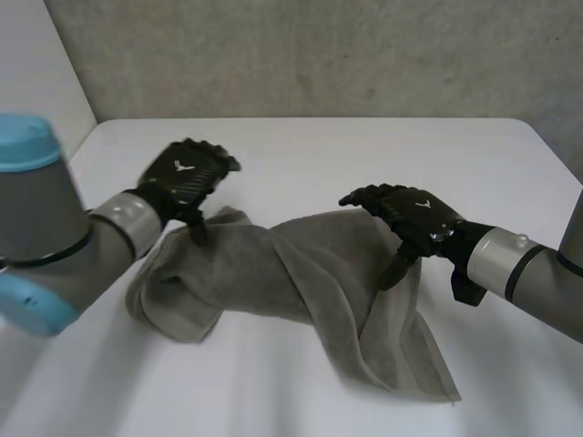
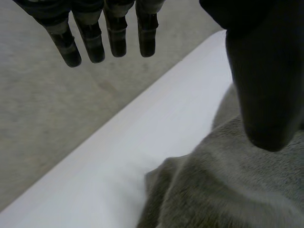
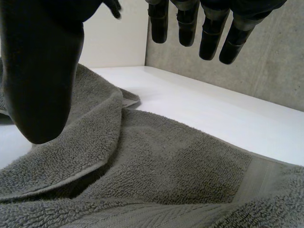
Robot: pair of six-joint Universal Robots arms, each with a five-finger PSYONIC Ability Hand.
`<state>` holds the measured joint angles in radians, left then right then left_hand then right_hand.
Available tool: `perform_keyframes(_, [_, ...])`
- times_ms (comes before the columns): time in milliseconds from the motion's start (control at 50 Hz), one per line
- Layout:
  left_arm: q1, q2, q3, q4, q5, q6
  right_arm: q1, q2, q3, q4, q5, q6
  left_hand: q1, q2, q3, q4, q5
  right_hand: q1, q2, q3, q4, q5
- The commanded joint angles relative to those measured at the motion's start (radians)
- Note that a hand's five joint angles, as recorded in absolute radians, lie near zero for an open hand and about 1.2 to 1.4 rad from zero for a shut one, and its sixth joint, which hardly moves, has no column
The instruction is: Fold the towel.
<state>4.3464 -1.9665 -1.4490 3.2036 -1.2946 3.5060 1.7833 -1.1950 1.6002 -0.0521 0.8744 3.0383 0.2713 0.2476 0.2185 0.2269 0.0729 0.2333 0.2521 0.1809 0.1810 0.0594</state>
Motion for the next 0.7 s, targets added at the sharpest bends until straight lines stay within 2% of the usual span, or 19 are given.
perform_keyframes(20, [-0.041,-0.261,0.257,-0.117,0.066,0.004,0.002,0.008,0.001,0.0,0.0,-0.001,0.024,0.048,-0.044,-0.052,0.048,-0.059,-0.078,-0.006,-0.006,-0.059])
perform_keyframes(60, [-0.051,-0.359,0.355,-0.163,0.087,0.008,0.001,0.009,0.003,0.0,0.0,-0.001,0.039,0.063,-0.044,-0.052,0.063,-0.059,-0.078,-0.006,-0.006,-0.059])
perform_keyframes(160, [-0.059,-0.443,0.452,-0.192,0.121,0.01,-0.001,0.015,0.004,0.0,0.0,-0.001,0.062,0.086,-0.044,-0.052,0.086,-0.059,-0.078,-0.006,-0.006,-0.059])
perform_keyframes(320, [-0.09,-0.485,0.492,-0.208,0.219,0.008,0.002,0.028,0.007,0.0,0.0,-0.018,0.109,0.133,-0.044,-0.052,0.133,-0.059,-0.078,-0.006,-0.006,-0.059])
perform_keyframes(520, [-0.097,-0.525,0.545,-0.306,0.221,0.014,-0.001,0.029,0.007,0.003,0.008,-0.069,0.277,0.301,-0.044,-0.052,0.301,-0.059,-0.078,-0.006,-0.006,-0.059])
perform_keyframes(700, [-0.085,-0.497,0.51,-0.358,0.205,0.123,0.001,0.029,0.007,0.003,0.011,-0.07,0.336,0.359,-0.044,-0.052,0.359,-0.059,-0.078,-0.006,-0.006,-0.059])
